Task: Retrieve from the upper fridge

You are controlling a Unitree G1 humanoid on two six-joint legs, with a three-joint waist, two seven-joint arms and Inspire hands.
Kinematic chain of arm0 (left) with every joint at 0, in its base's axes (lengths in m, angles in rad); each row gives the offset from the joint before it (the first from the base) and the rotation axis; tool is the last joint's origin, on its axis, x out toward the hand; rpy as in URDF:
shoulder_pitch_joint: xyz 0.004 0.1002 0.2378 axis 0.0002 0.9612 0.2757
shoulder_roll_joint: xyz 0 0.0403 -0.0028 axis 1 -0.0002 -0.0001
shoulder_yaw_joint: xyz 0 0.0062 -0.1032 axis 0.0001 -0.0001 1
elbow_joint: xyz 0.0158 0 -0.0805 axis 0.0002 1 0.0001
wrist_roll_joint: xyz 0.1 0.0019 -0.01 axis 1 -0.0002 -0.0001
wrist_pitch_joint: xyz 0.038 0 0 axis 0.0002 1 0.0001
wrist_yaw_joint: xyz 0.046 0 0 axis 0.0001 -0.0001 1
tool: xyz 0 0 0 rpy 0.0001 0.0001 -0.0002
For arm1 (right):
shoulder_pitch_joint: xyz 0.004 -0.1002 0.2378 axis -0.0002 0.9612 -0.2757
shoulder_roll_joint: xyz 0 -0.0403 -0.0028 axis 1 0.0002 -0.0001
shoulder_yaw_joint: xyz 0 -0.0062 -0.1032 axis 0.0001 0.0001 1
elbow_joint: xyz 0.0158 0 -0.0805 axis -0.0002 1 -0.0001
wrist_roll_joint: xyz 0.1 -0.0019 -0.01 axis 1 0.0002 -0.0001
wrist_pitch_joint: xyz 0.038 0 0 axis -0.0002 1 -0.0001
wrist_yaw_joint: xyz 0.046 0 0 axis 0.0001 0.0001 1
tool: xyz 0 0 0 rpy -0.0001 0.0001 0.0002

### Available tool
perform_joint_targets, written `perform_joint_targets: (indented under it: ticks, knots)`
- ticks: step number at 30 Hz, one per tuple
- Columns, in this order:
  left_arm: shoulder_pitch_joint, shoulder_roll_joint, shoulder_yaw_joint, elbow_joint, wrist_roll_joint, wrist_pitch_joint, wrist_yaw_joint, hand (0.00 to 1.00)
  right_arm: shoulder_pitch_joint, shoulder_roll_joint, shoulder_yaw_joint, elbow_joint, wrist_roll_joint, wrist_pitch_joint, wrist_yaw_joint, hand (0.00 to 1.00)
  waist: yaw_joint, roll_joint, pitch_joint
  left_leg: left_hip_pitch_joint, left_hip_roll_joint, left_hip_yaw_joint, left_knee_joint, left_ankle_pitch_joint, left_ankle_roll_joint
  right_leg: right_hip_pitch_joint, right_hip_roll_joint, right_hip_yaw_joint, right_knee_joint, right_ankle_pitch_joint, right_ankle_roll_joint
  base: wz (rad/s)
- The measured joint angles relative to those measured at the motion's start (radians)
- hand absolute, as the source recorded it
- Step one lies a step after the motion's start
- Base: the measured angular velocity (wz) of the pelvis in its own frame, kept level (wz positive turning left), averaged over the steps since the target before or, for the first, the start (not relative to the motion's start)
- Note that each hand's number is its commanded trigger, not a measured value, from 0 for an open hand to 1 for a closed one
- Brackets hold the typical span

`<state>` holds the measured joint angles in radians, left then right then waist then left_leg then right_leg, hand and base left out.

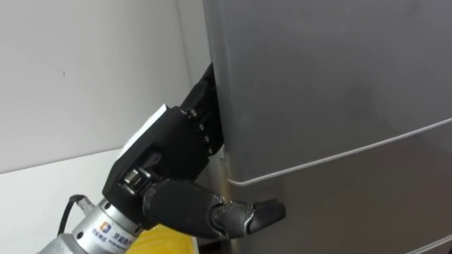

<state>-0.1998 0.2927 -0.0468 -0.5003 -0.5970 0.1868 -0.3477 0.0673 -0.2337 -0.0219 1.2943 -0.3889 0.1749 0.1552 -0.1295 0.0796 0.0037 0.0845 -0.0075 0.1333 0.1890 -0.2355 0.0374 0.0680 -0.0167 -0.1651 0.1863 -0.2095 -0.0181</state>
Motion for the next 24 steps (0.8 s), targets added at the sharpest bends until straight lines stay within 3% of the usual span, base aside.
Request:
perform_joint_targets:
  ticks: [1, 2, 6, 7, 8, 14, 24]
  knots:
    - [0.000, 0.000, 0.000, 0.000, 0.000, 0.000, -0.003, 0.75, -0.001, 0.000, 0.000, 0.000, 0.000, 0.000, 0.000, 0.00, 0.000, 0.000, -0.0001, 0.000, 0.000, 0.000, 0.000, 0.000, 0.000, 0.000, 0.000, 0.000, 0.000, 0.000, 0.000, 0.00]
    - [0.000, 0.000, 0.000, 0.000, 0.000, 0.000, -0.005, 1.00, -0.001, 0.000, 0.000, 0.000, 0.000, 0.000, 0.000, 0.00, 0.001, 0.000, -0.0001, 0.000, 0.000, 0.000, 0.000, 0.000, 0.000, 0.001, 0.000, 0.000, 0.001, 0.000, 0.000, 0.00]
    - [0.000, 0.002, 0.011, 0.001, 0.000, 0.000, -0.002, 1.00, 0.004, 0.000, 0.000, 0.000, 0.000, 0.001, 0.000, 0.00, 0.002, 0.000, 0.0000, 0.000, 0.000, 0.000, 0.001, 0.000, 0.000, 0.001, 0.000, -0.001, 0.001, 0.000, 0.000, 0.00]
    - [0.000, 0.003, 0.019, 0.001, 0.000, 0.000, 0.005, 0.57, 0.003, -0.001, 0.000, 0.000, 0.000, 0.000, 0.000, 0.00, 0.003, 0.000, -0.0001, 0.000, 0.000, 0.000, 0.001, 0.000, 0.000, 0.001, 0.000, -0.001, 0.001, 0.000, 0.000, 0.00]
    - [0.000, 0.003, 0.024, 0.001, -0.001, 0.000, 0.008, 0.00, 0.002, -0.001, 0.000, 0.001, 0.001, 0.000, 0.000, 0.00, 0.003, 0.000, -0.0001, 0.000, 0.000, 0.000, 0.001, 0.000, 0.000, 0.001, 0.000, -0.001, 0.001, 0.000, 0.000, 0.00]
    - [-0.005, 0.004, 0.014, -0.003, -0.061, 0.000, -0.031, 0.00, 0.000, -0.001, 0.000, 0.001, 0.005, 0.000, 0.001, 0.00, 0.001, 0.001, -0.0008, 0.009, 0.000, 0.002, 0.000, 0.000, 0.000, 0.007, 0.000, 0.004, 0.001, 0.000, 0.000, -0.02]
    - [-0.005, 0.005, -0.005, -0.011, -0.067, -0.001, -0.058, 0.00, 0.001, -0.003, 0.000, -0.001, 0.011, -0.002, 0.000, 0.00, 0.001, 0.006, -0.0044, 0.013, 0.000, 0.008, 0.000, 0.000, 0.000, 0.001, 0.001, 0.012, 0.001, 0.000, 0.001, -0.01]
